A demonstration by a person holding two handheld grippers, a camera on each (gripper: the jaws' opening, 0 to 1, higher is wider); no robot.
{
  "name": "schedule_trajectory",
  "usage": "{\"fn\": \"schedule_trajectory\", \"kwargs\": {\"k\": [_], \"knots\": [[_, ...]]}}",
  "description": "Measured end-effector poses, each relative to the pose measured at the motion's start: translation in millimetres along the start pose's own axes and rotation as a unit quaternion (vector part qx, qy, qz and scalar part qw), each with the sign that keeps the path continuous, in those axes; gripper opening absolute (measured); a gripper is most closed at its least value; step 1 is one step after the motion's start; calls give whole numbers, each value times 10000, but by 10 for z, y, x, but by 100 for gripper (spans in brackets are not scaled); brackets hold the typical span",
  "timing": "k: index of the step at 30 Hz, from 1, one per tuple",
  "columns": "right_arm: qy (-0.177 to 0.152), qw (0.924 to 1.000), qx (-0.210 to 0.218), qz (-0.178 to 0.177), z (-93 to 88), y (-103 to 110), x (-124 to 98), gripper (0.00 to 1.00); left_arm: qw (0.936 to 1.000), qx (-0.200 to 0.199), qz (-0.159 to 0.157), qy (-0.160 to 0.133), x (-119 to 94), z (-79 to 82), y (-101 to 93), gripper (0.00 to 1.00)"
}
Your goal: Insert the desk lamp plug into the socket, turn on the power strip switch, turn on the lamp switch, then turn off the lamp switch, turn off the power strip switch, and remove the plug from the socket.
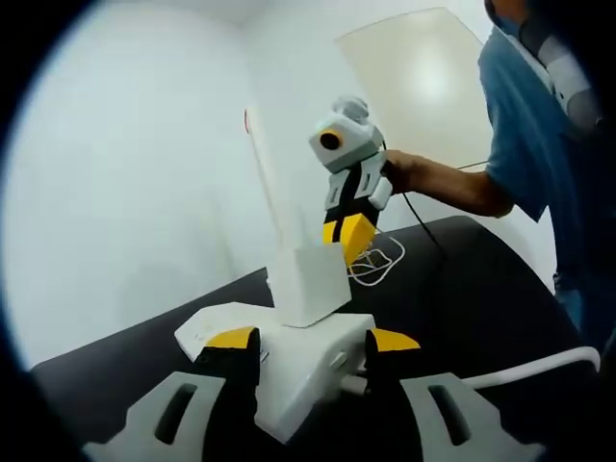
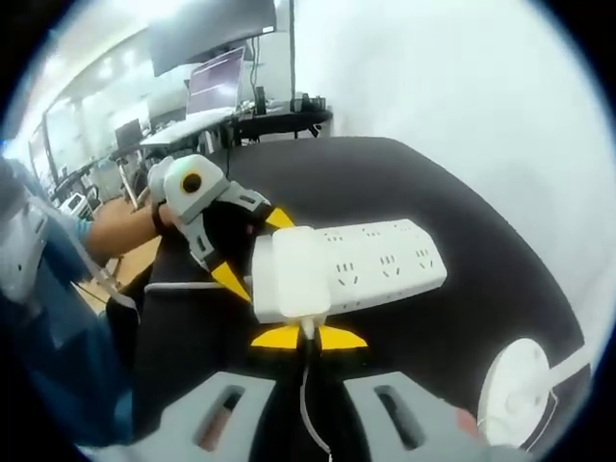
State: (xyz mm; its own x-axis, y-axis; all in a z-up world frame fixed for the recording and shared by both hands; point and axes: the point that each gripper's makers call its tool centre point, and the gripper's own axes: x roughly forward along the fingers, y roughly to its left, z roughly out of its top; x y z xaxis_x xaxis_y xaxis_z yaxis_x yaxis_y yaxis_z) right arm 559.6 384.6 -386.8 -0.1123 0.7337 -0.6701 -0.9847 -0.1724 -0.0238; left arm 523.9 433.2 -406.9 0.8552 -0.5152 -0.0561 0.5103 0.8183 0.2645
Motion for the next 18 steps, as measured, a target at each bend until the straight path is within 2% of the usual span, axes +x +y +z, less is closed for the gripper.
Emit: {"fn": "schedule_trajectory", "kwargs": {"k": [15, 18], "knots": [[-91, 10000, -5, 29, -30, -15, -4, 6, 10000, -7, 3, -6, -1, 3, -7, 41], [-27, 10000, 78, 52, -119, -27, 24, 6, 10000, -8, 2, -6, -1, 6, -12, 41]]}}
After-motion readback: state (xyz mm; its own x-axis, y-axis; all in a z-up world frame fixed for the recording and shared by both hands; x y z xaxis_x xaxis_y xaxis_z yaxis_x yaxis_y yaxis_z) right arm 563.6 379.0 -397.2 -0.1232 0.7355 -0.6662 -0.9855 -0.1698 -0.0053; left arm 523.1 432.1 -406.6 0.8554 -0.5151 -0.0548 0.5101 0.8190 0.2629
